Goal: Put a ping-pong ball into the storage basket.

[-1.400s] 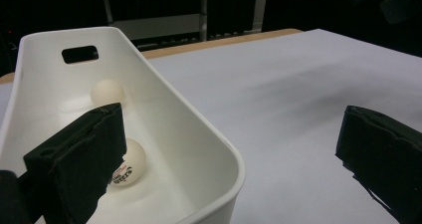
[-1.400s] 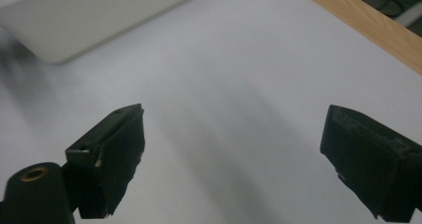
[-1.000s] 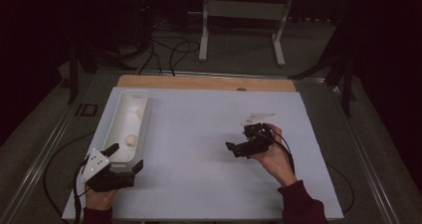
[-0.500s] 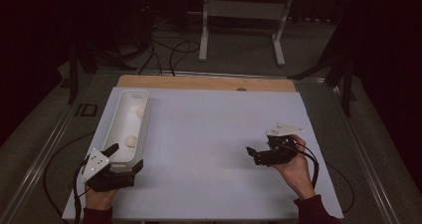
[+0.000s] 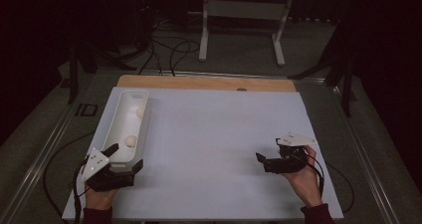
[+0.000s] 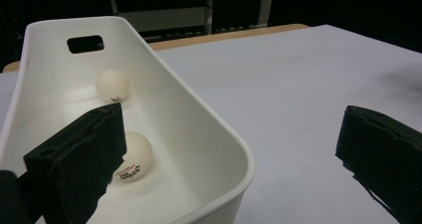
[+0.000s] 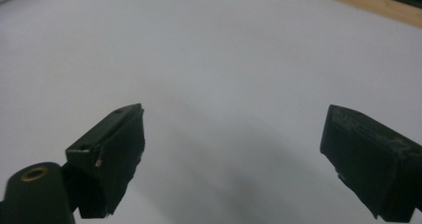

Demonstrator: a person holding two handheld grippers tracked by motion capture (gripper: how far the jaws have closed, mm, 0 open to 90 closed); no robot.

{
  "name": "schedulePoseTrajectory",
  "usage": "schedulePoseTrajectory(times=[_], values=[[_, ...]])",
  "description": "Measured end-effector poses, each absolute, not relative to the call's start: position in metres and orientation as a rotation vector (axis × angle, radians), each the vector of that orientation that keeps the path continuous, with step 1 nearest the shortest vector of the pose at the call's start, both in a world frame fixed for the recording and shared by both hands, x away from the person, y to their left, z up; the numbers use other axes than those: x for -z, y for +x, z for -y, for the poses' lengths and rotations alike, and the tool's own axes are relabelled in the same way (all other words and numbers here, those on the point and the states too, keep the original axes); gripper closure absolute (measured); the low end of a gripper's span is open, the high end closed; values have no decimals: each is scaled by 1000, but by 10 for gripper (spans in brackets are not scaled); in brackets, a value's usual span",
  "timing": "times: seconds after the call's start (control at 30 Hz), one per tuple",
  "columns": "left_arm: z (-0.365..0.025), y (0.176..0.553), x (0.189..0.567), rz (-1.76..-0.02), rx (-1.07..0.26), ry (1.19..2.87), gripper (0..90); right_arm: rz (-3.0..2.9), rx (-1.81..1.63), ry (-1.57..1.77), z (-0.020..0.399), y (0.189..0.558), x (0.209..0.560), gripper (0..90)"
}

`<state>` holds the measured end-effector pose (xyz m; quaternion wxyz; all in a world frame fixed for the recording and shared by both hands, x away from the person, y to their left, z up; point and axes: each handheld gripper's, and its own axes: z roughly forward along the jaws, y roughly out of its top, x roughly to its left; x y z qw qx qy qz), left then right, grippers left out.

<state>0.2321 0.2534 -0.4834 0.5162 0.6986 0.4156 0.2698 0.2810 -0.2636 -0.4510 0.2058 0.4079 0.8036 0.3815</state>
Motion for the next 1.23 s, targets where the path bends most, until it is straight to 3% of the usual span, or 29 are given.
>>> schedulePoseTrajectory(times=[0.67,1.23], values=[[-257,233,483,-1038,-656,1650,0,-2113,-1198,1109,289,256,470,98],[-258,234,483,-1049,-656,1657,0,-2040,-1272,1031,289,244,465,99]])
